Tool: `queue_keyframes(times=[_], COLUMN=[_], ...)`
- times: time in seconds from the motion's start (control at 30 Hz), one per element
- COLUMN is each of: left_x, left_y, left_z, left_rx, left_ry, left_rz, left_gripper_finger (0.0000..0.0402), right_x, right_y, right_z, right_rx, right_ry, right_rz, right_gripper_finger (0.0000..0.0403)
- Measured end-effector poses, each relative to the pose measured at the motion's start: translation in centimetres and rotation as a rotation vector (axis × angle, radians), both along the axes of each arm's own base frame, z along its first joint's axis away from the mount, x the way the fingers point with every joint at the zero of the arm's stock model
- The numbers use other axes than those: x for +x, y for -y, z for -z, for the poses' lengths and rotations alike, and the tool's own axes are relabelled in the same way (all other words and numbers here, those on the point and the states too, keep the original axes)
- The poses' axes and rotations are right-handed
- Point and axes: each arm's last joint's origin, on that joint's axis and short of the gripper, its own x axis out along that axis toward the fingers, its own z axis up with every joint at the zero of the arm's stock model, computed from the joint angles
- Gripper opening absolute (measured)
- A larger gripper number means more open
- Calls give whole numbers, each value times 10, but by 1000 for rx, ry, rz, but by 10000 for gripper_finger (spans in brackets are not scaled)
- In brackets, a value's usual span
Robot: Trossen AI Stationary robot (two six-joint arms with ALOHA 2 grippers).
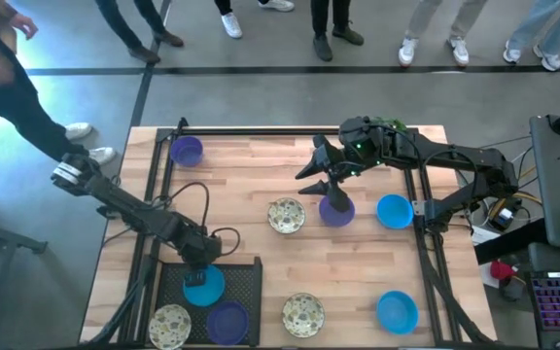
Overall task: Pick & Place Mini bowls
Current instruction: Put the top left blue bowl on the shelf, then stack the top yellow patterned bowl on the yellow patterned bowl on the shelf
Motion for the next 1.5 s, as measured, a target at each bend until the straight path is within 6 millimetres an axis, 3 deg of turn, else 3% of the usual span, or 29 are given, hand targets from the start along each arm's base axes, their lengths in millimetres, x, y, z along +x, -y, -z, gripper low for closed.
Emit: queue_keyframes(times=[0.27, 0.6, 0.9, 1.27, 1.5], left_x=[0, -3, -2, -7, -5], left_y=[1, 0, -2, -11, -21], left_z=[0, -11, -40, -75, -109], left_rx=[-31, -80, -57, 125, 302], left_ry=[-6, 7, 85, 99, 190], left_rz=[42, -43, -62, -140, -279], left_gripper_finger=[86, 92, 92, 92, 92], right_x=[0, 0, 0, -2, -3], right_y=[0, 0, 2, 9, 18], right_z=[0, 0, 0, 2, 17], right_rx=[0, 0, 0, 18, 54], right_ry=[0, 0, 0, -28, -101], right_rz=[0, 1, 7, 40, 100], right_gripper_finger=[192, 192, 192, 192, 192])
